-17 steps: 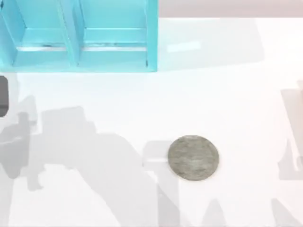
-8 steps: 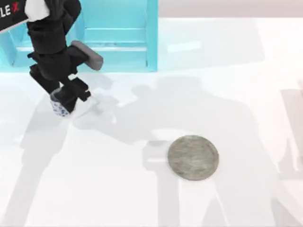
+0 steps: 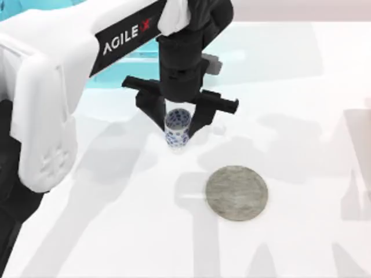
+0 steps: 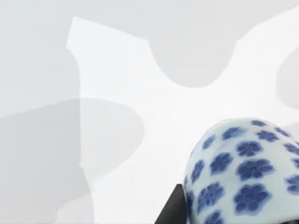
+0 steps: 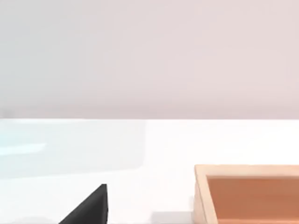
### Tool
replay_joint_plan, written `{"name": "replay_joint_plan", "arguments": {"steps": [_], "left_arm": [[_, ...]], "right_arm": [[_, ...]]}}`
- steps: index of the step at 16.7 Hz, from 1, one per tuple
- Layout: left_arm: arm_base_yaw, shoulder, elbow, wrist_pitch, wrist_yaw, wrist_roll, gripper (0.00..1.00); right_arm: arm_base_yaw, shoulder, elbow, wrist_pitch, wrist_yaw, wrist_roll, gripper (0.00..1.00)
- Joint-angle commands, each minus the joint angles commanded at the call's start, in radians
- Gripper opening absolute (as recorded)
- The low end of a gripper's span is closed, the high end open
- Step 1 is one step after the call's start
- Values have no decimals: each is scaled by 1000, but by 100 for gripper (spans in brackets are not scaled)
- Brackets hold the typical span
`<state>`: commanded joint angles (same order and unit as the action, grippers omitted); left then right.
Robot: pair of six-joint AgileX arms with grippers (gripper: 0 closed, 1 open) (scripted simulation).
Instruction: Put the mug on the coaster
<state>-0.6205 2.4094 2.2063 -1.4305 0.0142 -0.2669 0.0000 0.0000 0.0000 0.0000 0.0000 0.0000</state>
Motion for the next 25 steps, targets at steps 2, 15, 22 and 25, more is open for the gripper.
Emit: {"name": "replay_joint_plan", "arguments": {"steps": [2,15,22,25], "left_arm": [[-77,25,71,-31,0,-177,0],[-241,72,220,-94,0,-564,0],[-244,57,16,86,2,-563,0],[-245,50,-72,174,0,-565,0]], "right_arm": [[0,0,0,0,0,0,100],[0,0,0,0,0,0,100],[0,0,0,0,0,0,100],[0,0,0,0,0,0,100]]}}
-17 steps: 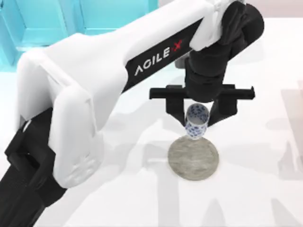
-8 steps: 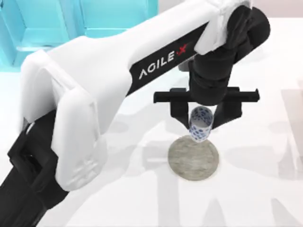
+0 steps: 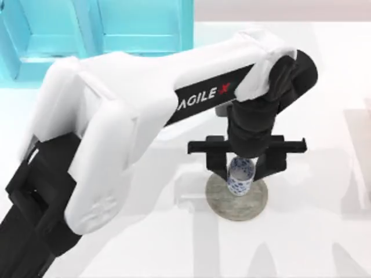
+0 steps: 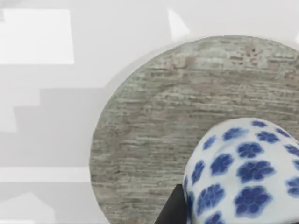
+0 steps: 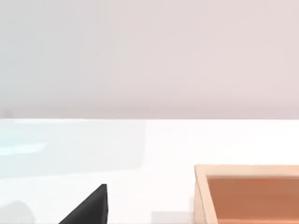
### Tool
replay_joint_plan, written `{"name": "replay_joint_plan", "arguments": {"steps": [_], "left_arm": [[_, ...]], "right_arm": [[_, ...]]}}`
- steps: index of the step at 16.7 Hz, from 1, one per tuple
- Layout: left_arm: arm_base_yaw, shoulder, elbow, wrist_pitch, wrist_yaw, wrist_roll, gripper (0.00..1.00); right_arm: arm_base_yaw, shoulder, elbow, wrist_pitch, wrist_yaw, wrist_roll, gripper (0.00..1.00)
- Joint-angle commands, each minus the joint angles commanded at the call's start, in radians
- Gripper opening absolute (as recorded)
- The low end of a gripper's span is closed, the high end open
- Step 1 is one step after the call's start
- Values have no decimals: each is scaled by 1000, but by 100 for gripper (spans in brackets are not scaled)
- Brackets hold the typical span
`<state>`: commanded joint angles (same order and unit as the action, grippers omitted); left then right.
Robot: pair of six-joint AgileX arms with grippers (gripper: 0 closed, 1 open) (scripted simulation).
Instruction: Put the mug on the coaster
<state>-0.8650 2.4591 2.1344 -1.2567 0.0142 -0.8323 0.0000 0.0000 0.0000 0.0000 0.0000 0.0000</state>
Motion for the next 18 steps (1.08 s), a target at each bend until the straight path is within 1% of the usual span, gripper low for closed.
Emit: {"name": "replay_joint_plan", "arguments": {"steps": [4,17,18], "left_arm": [[0,0,-9,9,-1,-1,0],[0,0,-9,9,-1,-1,98],[0,0,-9,9,-1,-1,100]], "right_arm": [[0,0,0,0,0,0,100],[0,0,0,0,0,0,100],[0,0,0,0,0,0,100]]}}
